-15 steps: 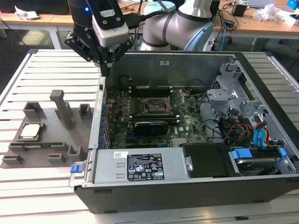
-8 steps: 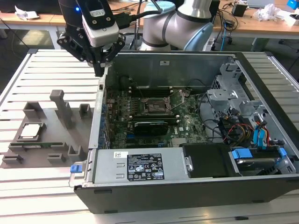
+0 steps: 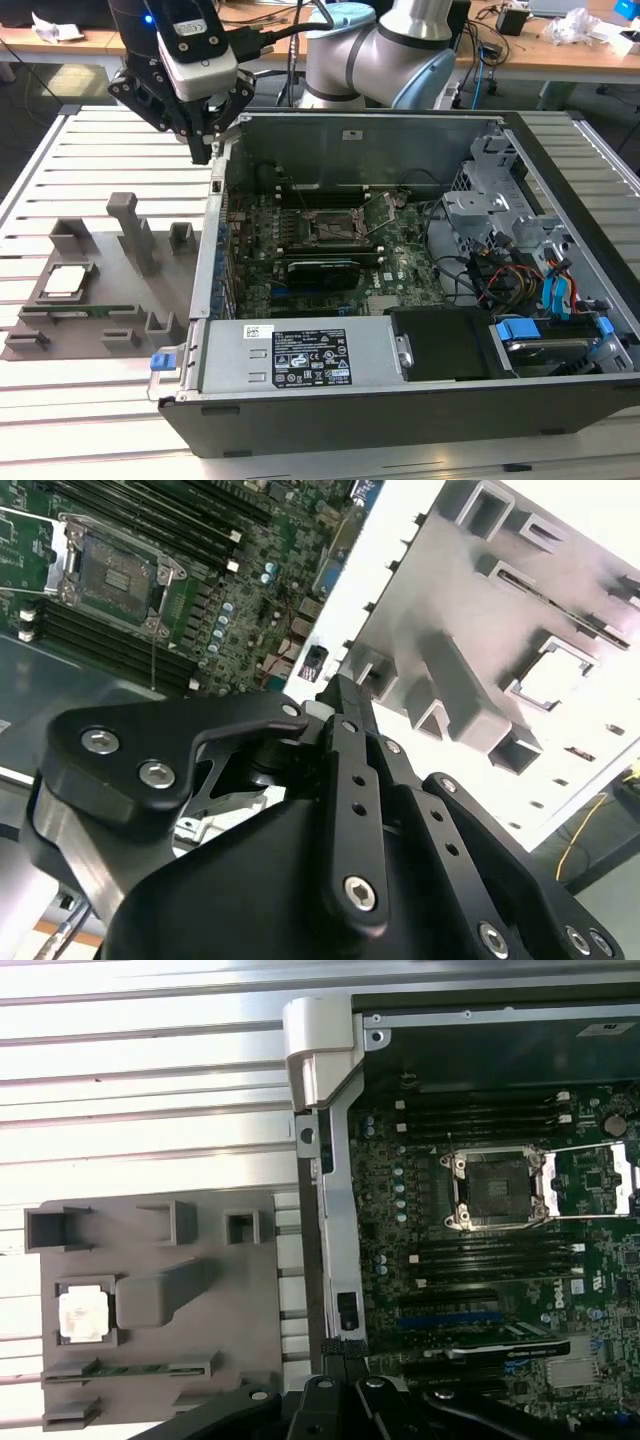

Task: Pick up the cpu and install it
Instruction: 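Reach for the cpu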

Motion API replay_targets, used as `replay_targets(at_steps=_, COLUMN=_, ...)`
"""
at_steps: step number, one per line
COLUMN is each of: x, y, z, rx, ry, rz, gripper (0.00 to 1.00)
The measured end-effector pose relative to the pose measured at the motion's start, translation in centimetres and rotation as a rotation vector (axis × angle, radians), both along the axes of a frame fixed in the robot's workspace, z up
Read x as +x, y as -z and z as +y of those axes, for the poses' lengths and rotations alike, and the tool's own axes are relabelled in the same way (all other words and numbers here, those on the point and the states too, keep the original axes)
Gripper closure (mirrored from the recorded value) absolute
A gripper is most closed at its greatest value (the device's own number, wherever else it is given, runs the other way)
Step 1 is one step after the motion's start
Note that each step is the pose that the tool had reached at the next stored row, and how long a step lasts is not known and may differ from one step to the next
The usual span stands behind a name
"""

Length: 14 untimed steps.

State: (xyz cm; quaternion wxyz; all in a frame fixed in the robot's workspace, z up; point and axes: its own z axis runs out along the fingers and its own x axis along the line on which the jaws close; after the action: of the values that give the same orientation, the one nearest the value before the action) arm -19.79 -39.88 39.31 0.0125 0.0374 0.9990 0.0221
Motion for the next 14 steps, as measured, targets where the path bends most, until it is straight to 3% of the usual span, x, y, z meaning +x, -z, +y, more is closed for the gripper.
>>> replay_targets(at_steps=14, x=-2.96, y=0.01, z=0.0, rx=0.0, ry=0.0, rz=0.0, gripper=0.89)
